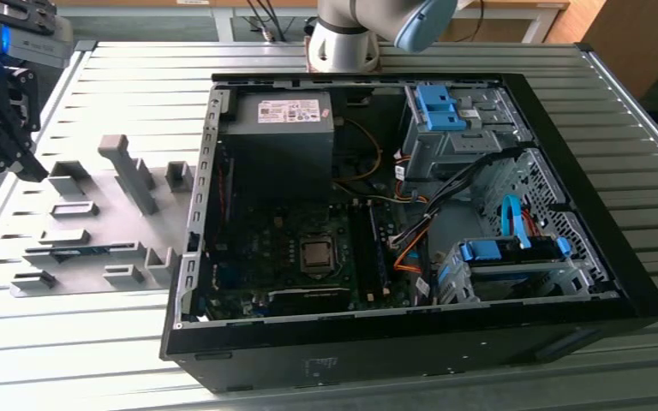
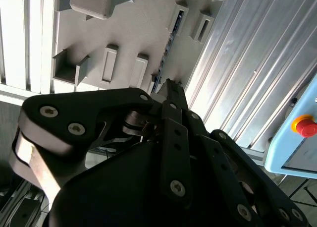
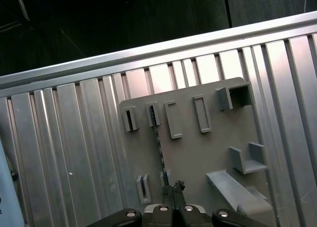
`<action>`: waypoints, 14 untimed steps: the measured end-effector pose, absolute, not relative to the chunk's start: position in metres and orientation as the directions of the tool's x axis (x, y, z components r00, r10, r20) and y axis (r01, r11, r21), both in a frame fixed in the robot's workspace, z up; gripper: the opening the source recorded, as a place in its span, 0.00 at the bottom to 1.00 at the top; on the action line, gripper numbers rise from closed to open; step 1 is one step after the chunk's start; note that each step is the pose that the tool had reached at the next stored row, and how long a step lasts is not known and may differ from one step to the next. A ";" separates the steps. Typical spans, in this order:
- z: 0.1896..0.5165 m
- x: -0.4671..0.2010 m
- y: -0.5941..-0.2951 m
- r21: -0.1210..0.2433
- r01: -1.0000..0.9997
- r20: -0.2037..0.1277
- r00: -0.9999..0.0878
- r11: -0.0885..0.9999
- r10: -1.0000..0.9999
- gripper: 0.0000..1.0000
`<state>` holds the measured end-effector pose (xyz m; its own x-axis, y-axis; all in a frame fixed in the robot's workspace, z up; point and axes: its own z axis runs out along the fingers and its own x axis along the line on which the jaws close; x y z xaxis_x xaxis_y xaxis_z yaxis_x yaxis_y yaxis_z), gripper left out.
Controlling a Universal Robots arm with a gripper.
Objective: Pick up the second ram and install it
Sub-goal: 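Pick up the second ram and move it above second insertion slot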
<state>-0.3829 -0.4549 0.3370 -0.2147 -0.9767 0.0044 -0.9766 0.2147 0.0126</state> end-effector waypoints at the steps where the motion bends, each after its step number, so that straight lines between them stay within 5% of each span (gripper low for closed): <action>1: 0.337 -0.383 -0.455 0.013 -0.977 0.004 -0.215 0.215 -0.977 0.11; 14: 0.329 -0.386 -0.456 0.005 -0.987 0.004 -0.158 0.158 -0.987 0.24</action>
